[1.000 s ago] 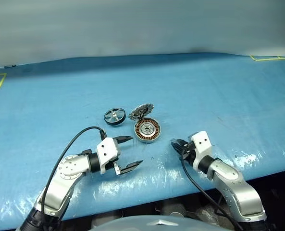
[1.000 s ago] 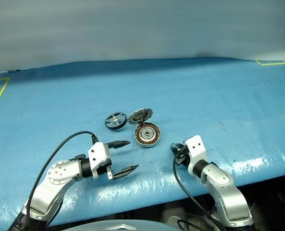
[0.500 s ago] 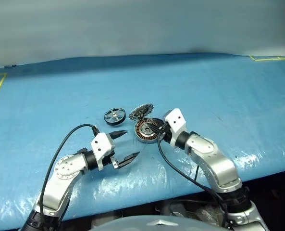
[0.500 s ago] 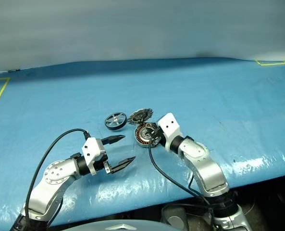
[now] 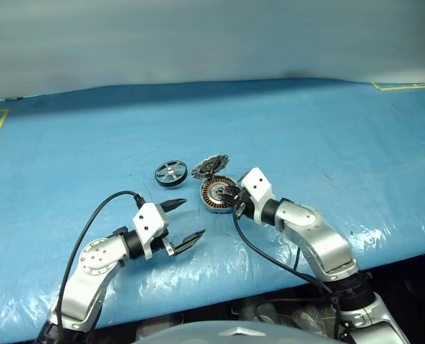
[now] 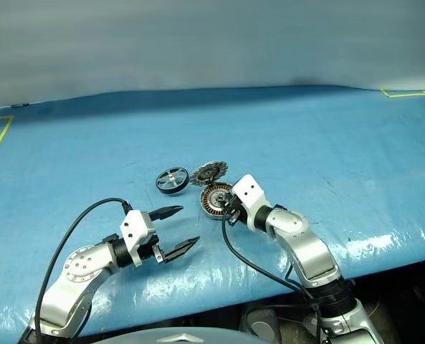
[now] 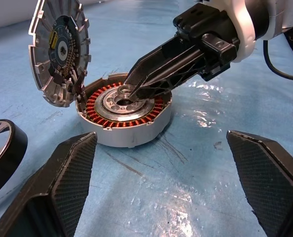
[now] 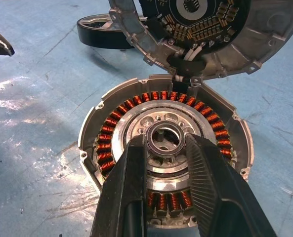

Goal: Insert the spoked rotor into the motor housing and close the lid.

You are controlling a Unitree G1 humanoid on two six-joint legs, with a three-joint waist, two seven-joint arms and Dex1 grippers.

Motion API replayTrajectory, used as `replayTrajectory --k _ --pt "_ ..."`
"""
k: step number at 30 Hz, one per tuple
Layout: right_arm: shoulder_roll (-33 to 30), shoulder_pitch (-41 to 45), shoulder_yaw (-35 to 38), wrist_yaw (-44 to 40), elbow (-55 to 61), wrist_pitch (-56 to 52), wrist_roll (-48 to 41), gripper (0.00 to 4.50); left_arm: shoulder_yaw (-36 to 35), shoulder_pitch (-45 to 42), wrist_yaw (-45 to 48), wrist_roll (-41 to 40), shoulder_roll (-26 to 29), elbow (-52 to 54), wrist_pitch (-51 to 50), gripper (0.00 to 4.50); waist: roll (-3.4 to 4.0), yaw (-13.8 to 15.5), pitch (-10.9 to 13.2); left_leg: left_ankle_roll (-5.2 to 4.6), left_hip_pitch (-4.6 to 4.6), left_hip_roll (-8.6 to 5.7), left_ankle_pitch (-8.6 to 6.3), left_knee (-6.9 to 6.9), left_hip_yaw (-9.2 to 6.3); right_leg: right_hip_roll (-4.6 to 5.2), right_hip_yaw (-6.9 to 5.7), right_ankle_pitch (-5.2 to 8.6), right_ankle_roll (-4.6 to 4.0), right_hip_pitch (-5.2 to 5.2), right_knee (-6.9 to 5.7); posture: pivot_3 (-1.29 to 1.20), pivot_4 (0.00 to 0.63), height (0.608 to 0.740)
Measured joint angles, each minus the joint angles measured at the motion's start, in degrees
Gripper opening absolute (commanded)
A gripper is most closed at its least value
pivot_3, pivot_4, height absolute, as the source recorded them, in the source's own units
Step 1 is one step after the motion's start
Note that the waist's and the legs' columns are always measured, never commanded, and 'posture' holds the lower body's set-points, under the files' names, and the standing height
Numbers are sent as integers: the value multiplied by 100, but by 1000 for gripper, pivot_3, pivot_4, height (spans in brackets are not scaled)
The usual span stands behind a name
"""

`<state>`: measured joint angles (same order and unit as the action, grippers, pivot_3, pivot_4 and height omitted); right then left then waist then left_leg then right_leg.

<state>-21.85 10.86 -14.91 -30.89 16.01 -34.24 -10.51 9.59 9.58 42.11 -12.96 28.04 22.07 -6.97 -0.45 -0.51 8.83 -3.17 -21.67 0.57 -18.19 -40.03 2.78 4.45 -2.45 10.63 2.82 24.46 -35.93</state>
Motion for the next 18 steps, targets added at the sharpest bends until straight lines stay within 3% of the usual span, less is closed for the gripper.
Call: replayTrajectory --k 18 --pt "82 96 -12 -13 -167 7 116 757 1 21 41 163 68 -160 110 4500 0 0 0 14 0 0 8 0 0 0 0 -1 1 0 0 0 150 740"
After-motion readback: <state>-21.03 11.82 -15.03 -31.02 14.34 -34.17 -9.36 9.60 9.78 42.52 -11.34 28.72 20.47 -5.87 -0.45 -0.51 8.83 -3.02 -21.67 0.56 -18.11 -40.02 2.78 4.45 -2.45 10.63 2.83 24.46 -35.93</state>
